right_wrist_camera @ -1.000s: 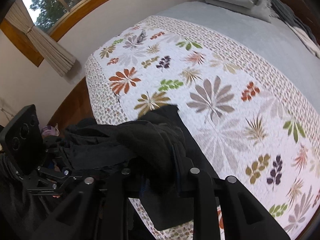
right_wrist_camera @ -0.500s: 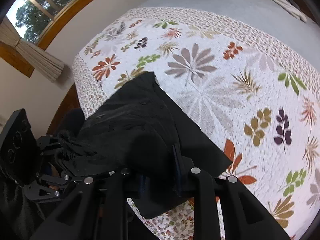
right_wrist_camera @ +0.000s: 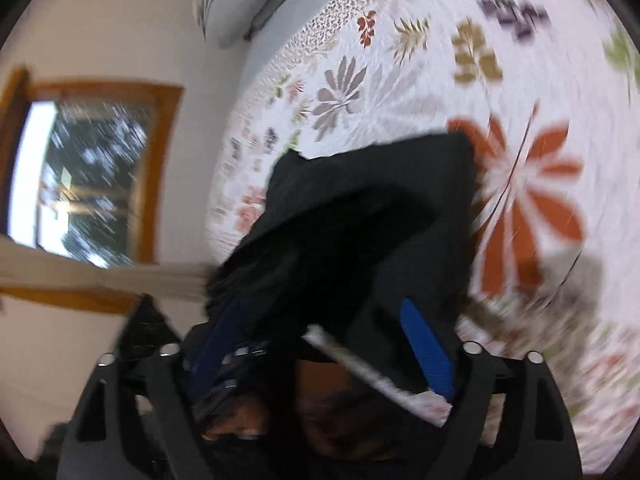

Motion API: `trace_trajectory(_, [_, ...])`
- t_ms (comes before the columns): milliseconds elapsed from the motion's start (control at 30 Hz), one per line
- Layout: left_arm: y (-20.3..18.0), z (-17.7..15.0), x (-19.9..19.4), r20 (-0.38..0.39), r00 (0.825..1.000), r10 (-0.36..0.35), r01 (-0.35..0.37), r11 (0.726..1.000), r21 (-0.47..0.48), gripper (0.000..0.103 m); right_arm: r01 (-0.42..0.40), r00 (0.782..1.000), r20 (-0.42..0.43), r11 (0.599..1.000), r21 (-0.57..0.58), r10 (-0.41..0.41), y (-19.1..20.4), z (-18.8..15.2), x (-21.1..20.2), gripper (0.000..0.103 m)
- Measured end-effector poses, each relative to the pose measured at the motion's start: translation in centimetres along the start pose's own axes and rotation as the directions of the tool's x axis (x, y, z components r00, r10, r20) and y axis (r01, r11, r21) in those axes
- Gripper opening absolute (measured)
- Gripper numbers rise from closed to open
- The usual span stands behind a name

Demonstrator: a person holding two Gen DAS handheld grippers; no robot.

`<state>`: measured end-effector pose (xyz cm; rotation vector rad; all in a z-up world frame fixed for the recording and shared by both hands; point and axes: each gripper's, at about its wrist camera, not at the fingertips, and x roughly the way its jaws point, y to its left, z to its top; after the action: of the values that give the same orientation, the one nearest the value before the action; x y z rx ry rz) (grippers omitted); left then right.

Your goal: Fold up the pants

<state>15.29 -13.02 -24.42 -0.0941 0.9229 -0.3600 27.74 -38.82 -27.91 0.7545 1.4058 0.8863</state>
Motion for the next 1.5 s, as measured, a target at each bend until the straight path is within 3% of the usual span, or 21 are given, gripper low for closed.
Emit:
trace_trajectory(100, [-0.4, -0.3, 0.3, -0.006, 1.000, 0.010, -0.010, 1.000, 0.023, 0.017, -0.149, 0.988, 0.059, 0.985, 0.091, 0.145, -0.8, -1.0, 0.6, 0.097])
trace_trajectory(167, [-0.6, -0.4, 0.5, -0.013, 1.000, 0.014, -0.014, 0.999, 0.033, 0.019, -0.183, 0.981, 0.083, 0.977, 0.112, 0.174, -0.9, -0.9, 1.2, 0.100])
trace_trajectory(300, [-1.0, -0.7, 0.9, -0.029, 1.000, 0.011, -0.009, 0.998, 0.059, 0.026, -0.186, 0.980, 0.103, 0.971, 0.150, 0.172, -1.4, -0.1, 3.2, 0.100])
trace_trajectory(467, [-0.5, -1.2, 0.4, -0.044, 0.998, -0.053, 0.055, 0.997, 0.052, 0.069, -0.140, 0.987, 0.096, 0.979, 0.147, 0.127, -2.4, 0.0, 4.8, 0.100])
trace_trajectory(633, [2.0, -1.4, -2.0, -0.011, 0.990, -0.143, 0.142, 0.989, -0.044, 0.081, -0.130, 0.988, 0.099, 0.979, 0.158, 0.115, -3.6, -0.4, 4.5, 0.100])
trace_trajectory(767, [5.4, -1.5, -3.5, 0.005, 0.986, -0.168, 0.167, 0.975, -0.145, 0.083, -0.110, 0.990, 0.099, 0.987, 0.114, 0.099, -3.4, -0.5, 4.2, 0.099])
trace_trajectory(833, [7.5, -1.5, -3.9, 0.011, 0.986, -0.165, 0.163, 0.964, -0.209, 0.083, -0.101, 0.992, 0.091, 0.990, 0.096, 0.092, -3.3, -0.4, 4.5, 0.091])
trace_trajectory(900, [9.2, -1.5, -4.1, 0.018, 0.987, -0.159, 0.158, 0.954, -0.254, 0.083, -0.044, 0.995, 0.092, 0.998, 0.055, 0.039, -2.6, 0.0, 4.7, 0.060])
trace_trajectory(1000, [10.9, -1.4, -4.6, 0.033, 0.989, -0.146, 0.149, 0.949, -0.279, 0.083, 0.047, 0.993, 0.110, 0.997, -0.068, -0.039, -0.2, 0.6, 4.5, 0.025])
trace_trajectory(1133, [12.4, -1.2, -4.9, 0.048, 0.989, -0.139, 0.147, 0.943, -0.298, 0.083, 0.078, 0.980, 0.190, 0.988, -0.137, -0.051, 0.8, 1.0, 3.4, 0.018])
trace_trajectory(1333, [13.1, -0.6, -4.8, 0.010, 0.991, -0.130, 0.126, 0.939, -0.320, 0.083, 0.103, 0.980, 0.176, 0.994, -0.023, -0.097, -3.2, 1.1, 4.7, 0.018])
trace_trajectory(1433, [13.0, 0.2, -5.1, -0.008, 0.995, -0.102, 0.094, 0.945, -0.312, 0.083, 0.111, 0.980, 0.169, 0.994, -0.010, -0.108, -3.2, 1.3, 5.0, 0.021])
trace_trajectory(1500, [13.0, 0.7, -5.4, -0.021, 0.997, -0.080, 0.070, 0.948, -0.311, 0.083, 0.123, 0.979, 0.164, 0.992, -0.002, -0.121, -3.2, 1.1, 4.8, 0.028])
